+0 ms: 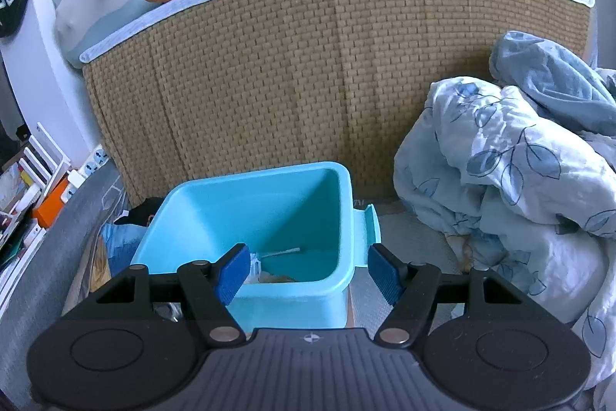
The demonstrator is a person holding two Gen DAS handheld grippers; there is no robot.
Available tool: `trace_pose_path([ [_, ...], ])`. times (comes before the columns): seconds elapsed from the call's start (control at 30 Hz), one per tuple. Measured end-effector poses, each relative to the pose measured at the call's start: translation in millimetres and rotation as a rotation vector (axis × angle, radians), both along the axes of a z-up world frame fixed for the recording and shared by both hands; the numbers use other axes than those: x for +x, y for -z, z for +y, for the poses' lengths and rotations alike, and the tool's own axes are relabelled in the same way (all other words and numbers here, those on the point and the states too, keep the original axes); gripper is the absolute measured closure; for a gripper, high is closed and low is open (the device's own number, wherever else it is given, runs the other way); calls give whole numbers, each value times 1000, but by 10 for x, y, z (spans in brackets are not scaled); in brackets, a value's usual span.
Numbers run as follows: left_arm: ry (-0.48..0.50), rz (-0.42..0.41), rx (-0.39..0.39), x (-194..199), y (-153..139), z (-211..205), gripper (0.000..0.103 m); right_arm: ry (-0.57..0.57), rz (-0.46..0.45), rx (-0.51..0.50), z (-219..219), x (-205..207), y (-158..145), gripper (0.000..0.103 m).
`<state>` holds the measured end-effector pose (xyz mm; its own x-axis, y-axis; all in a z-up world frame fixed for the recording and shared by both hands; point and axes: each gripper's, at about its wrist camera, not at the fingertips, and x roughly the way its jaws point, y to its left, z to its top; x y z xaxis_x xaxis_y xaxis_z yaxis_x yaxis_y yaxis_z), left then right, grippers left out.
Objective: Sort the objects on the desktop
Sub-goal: 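Carry the key fob with the left tool up over the turquoise bin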
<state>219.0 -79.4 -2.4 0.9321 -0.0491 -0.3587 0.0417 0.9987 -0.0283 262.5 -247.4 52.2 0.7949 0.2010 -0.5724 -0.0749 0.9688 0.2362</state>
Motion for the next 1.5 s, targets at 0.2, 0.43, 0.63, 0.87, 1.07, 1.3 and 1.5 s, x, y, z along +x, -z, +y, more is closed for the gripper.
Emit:
trace_pose_path([
  [0.2,1,-24,0,117,-195,41,41,-12,10,-27,51,12,22,32],
  [0.43,34,0,-4,359,-314,21,41,-37,8,-46,114,17,32,32],
  [0.63,31,35,-39,635,-411,48,41,-50,6,-57,137,19,34,32],
  [0.87,20,79,-34,936,-456,35,41,-46,7,-49,119,38,36,32],
  [1.07,4,124,-95,1169,-413,79,41,-45,11,-41,114,47,55,32],
  [1.3,-47,254,-122,1464,-251,176,41,-37,27,-16,70,81,103,32],
  [1.5,-64,321,-98,1638,-147,208,41,-19,51,9,41,115,156,32],
])
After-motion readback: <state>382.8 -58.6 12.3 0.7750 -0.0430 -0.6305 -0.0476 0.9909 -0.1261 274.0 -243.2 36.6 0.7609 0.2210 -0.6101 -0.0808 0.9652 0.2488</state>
